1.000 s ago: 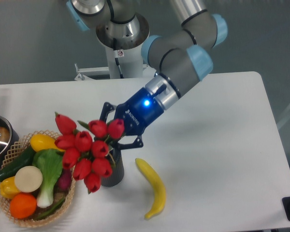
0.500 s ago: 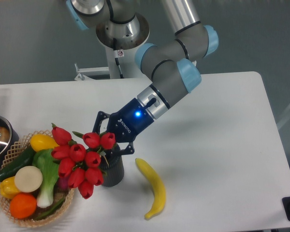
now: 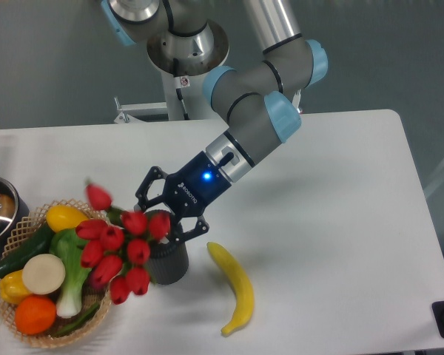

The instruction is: Insert the flowers into the vase

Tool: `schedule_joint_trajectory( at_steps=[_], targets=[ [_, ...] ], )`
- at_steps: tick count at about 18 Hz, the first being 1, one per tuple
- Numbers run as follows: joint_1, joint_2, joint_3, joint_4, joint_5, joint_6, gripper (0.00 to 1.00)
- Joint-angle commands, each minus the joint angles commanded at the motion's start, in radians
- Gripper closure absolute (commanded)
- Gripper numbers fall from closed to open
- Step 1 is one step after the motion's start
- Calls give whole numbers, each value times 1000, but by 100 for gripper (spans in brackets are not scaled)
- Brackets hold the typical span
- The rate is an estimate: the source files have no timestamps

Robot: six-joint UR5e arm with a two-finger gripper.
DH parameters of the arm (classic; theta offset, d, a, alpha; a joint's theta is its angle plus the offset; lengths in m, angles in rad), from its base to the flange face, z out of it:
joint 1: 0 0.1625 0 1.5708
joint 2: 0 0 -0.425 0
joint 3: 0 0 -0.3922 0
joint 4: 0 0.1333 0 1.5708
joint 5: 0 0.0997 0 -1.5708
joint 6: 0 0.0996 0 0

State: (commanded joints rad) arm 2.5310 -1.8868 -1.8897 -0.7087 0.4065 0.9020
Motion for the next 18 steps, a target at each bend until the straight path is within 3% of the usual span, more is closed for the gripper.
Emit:
schedule_joint_trajectory(
  at_steps=[8,12,15,18],
  targets=[
    [106,115,-98,0,2,2,0],
    [193,164,-88,0,50,2,0],
    [229,210,-71,-2,295,40,0],
    [255,203,-65,-3,564,188,0]
  ],
)
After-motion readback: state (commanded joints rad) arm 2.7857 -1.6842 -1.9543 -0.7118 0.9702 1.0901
